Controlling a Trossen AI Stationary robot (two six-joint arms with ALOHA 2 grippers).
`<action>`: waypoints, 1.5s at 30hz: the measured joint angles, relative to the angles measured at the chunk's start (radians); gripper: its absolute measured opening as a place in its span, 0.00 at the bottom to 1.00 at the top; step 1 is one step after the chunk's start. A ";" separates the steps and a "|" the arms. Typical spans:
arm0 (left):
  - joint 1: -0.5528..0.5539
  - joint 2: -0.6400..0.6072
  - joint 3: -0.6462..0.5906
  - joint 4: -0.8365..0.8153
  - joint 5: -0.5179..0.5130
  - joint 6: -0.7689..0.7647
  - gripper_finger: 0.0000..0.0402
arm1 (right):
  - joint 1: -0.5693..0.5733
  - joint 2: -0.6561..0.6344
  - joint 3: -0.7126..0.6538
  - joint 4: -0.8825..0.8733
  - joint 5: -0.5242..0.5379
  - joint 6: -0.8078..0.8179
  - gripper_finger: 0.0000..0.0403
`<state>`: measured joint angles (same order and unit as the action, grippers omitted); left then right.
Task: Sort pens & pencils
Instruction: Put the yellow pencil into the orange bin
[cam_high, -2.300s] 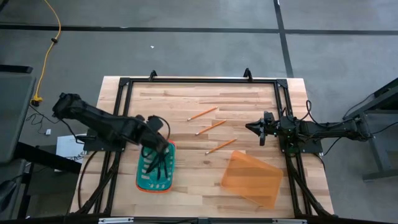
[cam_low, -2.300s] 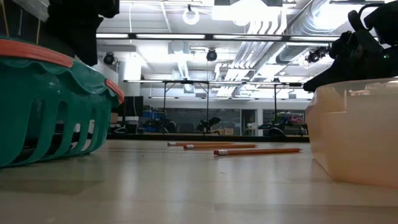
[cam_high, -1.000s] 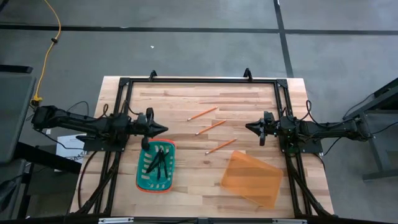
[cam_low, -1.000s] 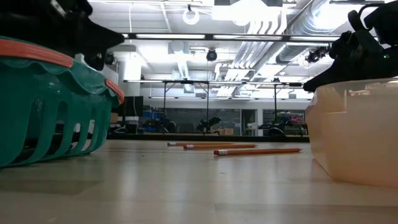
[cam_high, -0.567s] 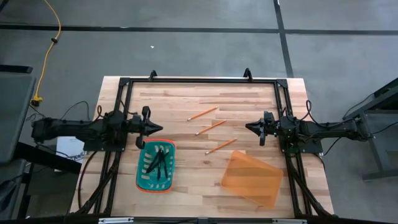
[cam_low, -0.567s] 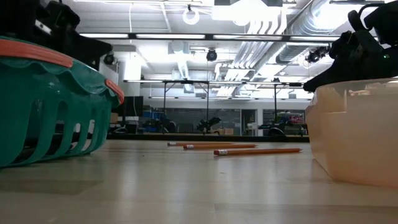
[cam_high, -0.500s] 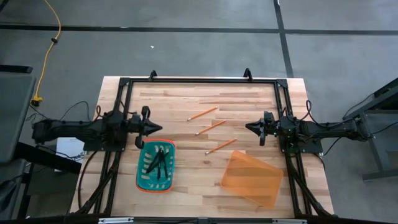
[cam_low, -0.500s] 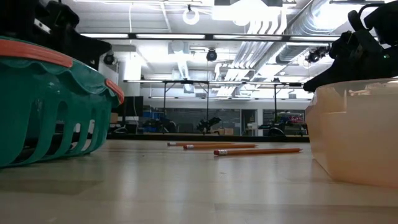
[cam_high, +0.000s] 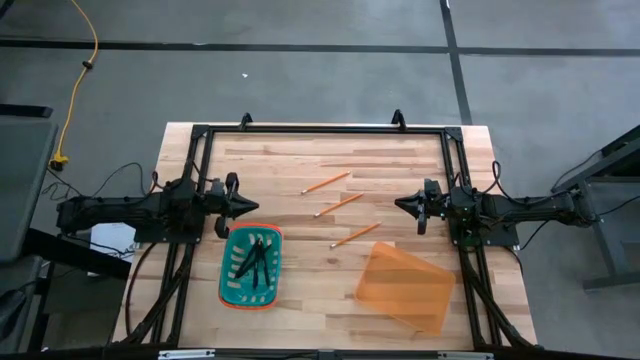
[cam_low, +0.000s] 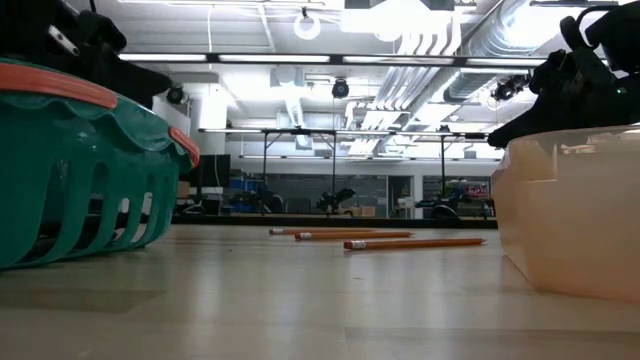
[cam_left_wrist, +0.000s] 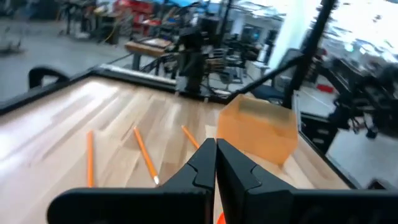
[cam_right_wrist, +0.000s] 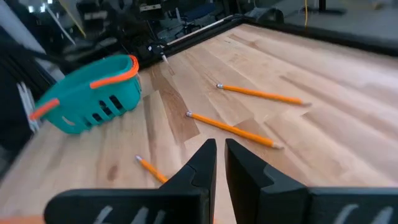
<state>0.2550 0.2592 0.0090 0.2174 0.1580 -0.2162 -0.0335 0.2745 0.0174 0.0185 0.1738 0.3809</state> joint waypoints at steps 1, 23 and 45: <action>0.000 0.000 0.000 -0.009 -0.011 -0.025 0.00 | -0.002 0.000 0.000 0.000 0.002 -0.035 0.06; 0.000 0.000 0.000 -0.168 -0.020 -0.106 0.00 | -0.015 0.000 0.000 0.214 0.134 -0.091 0.06; 0.000 0.000 0.000 -0.167 -0.020 -0.104 0.00 | -0.070 0.236 0.061 0.524 -0.056 -0.068 0.06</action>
<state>0.2550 0.2594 0.0093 0.0502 0.1379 -0.3199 -0.1032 0.5109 0.0784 0.5424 0.1181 0.3132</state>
